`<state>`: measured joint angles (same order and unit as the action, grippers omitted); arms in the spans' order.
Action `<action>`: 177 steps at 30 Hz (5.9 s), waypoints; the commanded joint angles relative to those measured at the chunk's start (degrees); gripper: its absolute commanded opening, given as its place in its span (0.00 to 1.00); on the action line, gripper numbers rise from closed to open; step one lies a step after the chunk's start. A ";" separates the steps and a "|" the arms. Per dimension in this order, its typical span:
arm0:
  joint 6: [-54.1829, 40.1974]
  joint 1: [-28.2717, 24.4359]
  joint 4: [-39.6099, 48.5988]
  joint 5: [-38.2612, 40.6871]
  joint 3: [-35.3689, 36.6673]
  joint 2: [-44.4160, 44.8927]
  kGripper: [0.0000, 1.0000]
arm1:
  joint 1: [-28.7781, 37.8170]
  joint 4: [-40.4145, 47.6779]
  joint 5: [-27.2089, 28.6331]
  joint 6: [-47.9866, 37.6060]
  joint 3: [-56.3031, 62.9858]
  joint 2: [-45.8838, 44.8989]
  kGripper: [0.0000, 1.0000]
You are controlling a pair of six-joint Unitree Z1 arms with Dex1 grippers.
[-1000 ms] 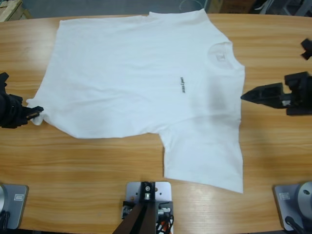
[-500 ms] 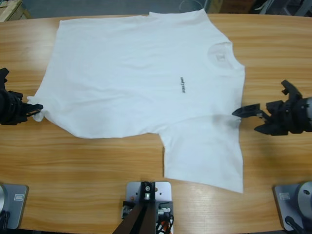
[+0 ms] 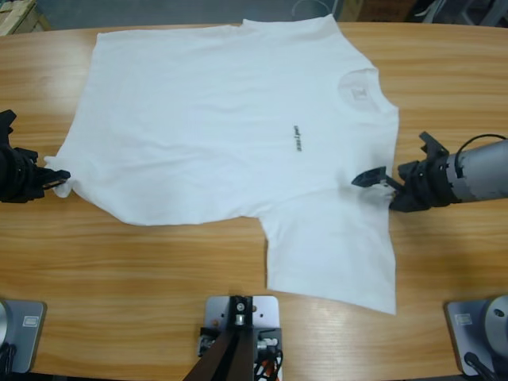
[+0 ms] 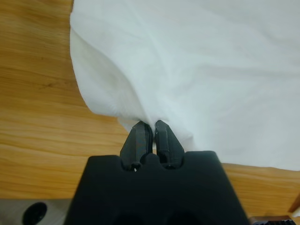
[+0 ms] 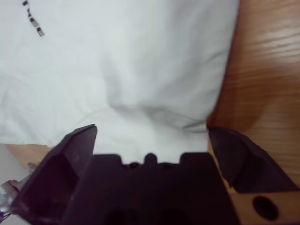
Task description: Fold clothes
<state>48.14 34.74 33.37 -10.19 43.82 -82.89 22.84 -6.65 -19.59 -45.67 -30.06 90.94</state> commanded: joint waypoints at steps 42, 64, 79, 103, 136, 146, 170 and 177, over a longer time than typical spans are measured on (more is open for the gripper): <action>-6.81 -8.25 -2.96 1.17 -0.35 3.54 0.00 | -9.73 -23.53 -0.69 20.14 -13.55 -8.27 0.00; -14.30 -18.55 -4.24 4.95 1.71 -0.08 0.00 | -14.25 -31.64 -2.73 30.74 -28.65 3.56 0.00; -20.56 -21.03 -4.87 8.96 6.63 -5.53 0.00 | -16.41 -36.94 -3.93 35.91 -38.35 10.34 0.00; -21.68 -21.03 -4.64 9.20 6.37 -6.32 0.00 | -7.46 -17.89 -4.84 25.47 -18.96 10.17 0.58; -21.68 -21.03 -4.26 9.31 5.68 -6.32 0.00 | -7.50 -18.10 -4.63 30.92 -21.79 15.02 0.00; -22.51 -21.03 -4.71 9.40 5.75 -5.92 0.00 | -8.25 -27.86 -4.40 35.51 -29.09 11.62 0.00; -25.02 -25.34 -4.80 10.61 14.81 -14.60 0.00 | -13.35 -44.84 -4.54 44.66 -50.90 21.43 0.00; -24.93 -26.90 -4.89 10.45 16.63 -19.58 0.00 | -14.54 -46.14 -4.16 45.35 -54.31 24.63 0.00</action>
<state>23.56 9.84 28.92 -0.49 59.13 -96.21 10.38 -51.75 -24.41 -1.36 -82.07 110.71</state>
